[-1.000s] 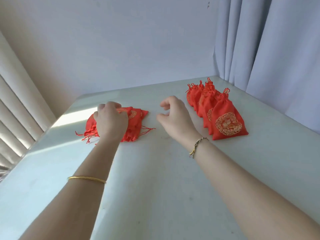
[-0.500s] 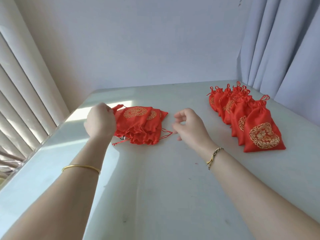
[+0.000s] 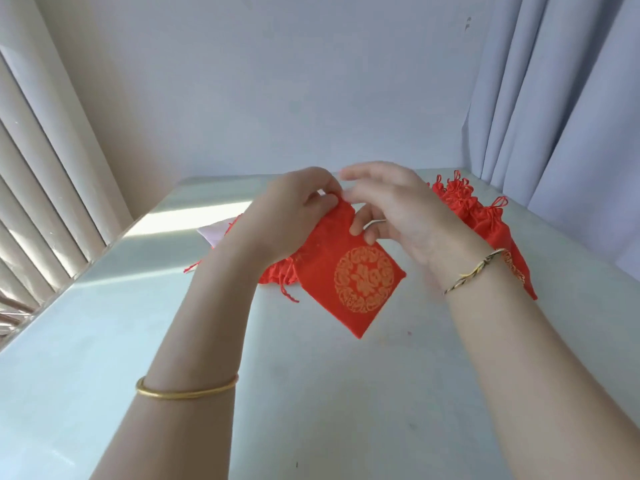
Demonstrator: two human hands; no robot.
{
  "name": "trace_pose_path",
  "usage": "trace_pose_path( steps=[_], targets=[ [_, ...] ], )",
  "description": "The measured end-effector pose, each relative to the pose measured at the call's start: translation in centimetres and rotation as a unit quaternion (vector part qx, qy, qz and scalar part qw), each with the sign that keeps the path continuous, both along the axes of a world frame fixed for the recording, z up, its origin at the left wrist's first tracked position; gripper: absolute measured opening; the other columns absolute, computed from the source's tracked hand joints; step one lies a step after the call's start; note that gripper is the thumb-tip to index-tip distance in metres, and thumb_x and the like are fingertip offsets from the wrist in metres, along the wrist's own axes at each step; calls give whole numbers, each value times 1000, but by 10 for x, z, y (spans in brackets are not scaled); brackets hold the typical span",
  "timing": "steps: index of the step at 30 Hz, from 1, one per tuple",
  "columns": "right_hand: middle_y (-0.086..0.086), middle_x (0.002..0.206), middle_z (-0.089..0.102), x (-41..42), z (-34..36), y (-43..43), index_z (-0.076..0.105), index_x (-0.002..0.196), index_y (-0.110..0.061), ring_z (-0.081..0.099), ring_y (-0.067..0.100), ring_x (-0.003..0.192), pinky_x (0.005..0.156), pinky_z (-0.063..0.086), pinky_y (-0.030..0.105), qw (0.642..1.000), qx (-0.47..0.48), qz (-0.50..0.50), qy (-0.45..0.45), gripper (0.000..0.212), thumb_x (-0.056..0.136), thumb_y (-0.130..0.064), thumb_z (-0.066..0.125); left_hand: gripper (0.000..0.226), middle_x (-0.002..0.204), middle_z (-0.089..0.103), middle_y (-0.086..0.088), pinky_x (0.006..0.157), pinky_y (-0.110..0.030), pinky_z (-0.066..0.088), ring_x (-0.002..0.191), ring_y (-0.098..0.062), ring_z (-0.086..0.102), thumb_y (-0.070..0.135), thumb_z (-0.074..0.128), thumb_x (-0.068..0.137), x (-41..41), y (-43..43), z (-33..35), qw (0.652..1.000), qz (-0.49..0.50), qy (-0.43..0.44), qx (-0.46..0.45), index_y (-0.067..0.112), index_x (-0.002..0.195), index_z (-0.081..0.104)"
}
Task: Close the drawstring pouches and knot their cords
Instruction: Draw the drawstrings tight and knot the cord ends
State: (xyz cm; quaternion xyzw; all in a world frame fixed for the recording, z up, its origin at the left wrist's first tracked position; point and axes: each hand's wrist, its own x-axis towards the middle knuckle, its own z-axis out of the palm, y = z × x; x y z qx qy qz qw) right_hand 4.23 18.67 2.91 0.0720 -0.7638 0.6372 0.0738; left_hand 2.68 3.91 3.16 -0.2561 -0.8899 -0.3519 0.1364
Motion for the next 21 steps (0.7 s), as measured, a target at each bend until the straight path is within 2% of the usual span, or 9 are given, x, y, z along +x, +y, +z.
trace_pose_path(
  steps=[2, 4, 6, 8, 10, 12, 15, 18, 21],
  targets=[
    [5, 72, 60, -7, -10, 1, 63, 98, -11, 55, 12, 48, 42, 42, 23, 999, 52, 12, 0, 12, 86, -11, 61, 9, 81, 67, -3, 55, -21, 45, 64, -14, 58, 23, 51, 94, -3, 3, -9, 998, 8, -45, 39, 19, 100, 57],
    [7, 65, 58, -14, -19, 2, 64, 89, -8, 56, 10, 45, 40, 45, 21, 999, 53, -7, 0, 5, 88, -7, 59, 18, 81, 66, -6, 54, -24, 44, 63, -16, 56, 30, 50, 94, -9, 2, -13, 991, 37, -100, 78, 16, 105, 56],
    [8, 64, 57, -18, -23, 6, 63, 90, -1, 56, 7, 41, 39, 48, 19, 999, 17, -35, -12, 6, 89, -3, 58, 34, 88, 62, -6, 64, -25, 46, 73, -16, 54, 40, 45, 95, -15, -3, -17, 982, 47, -163, 84, 13, 109, 59],
    [9, 65, 56, -21, -26, 11, 61, 88, 0, 56, 6, 38, 40, 49, 19, 998, -25, -62, -15, 4, 89, -2, 58, 46, 96, 64, -12, 77, -31, 52, 81, -16, 59, 51, 44, 93, -19, -10, -19, 970, 6, -233, 76, 12, 107, 62],
    [9, 67, 58, -24, -30, 16, 60, 79, -6, 58, 6, 39, 41, 51, 19, 994, -56, -98, 0, 11, 89, -2, 57, 44, 96, 70, -10, 85, -36, 53, 80, -14, 66, 50, 50, 90, -20, -14, -21, 962, -34, -269, 47, 11, 105, 62],
    [7, 69, 60, -27, -34, 19, 60, 78, -9, 60, 8, 42, 43, 52, 20, 986, -81, -144, 19, 14, 90, -2, 56, 26, 89, 73, -5, 82, -32, 54, 75, -12, 70, 33, 57, 90, -23, -15, -23, 963, -36, -265, 29, 11, 105, 59],
    [9, 77, 63, -29, -38, 22, 61, 88, -6, 63, 9, 46, 45, 52, 20, 978, -109, -173, 25, 11, 92, -2, 51, 11, 76, 71, -5, 76, -30, 55, 62, -11, 67, 9, 61, 88, -28, -14, -25, 966, -13, -249, 65, 11, 98, 58],
    [13, 83, 64, -31, -42, 25, 62, 95, -1, 64, 10, 47, 45, 52, 20, 981, -106, -162, 18, 16, 95, -2, 46, 6, 72, 68, -4, 71, -27, 55, 56, -9, 60, 7, 62, 87, -30, -18, -27, 973, 20, -221, 67, 11, 85, 65],
    [13, 83, 64, -32, -45, 29, 61, 98, -2, 65, 12, 49, 47, 55, 23, 983, -67, -168, 23, 17, 96, -2, 44, 9, 77, 69, -7, 75, -31, 54, 61, -12, 59, 14, 65, 85, -32, -24, -27, 976, 50, -194, 85, 9, 87, 72]
  ],
)
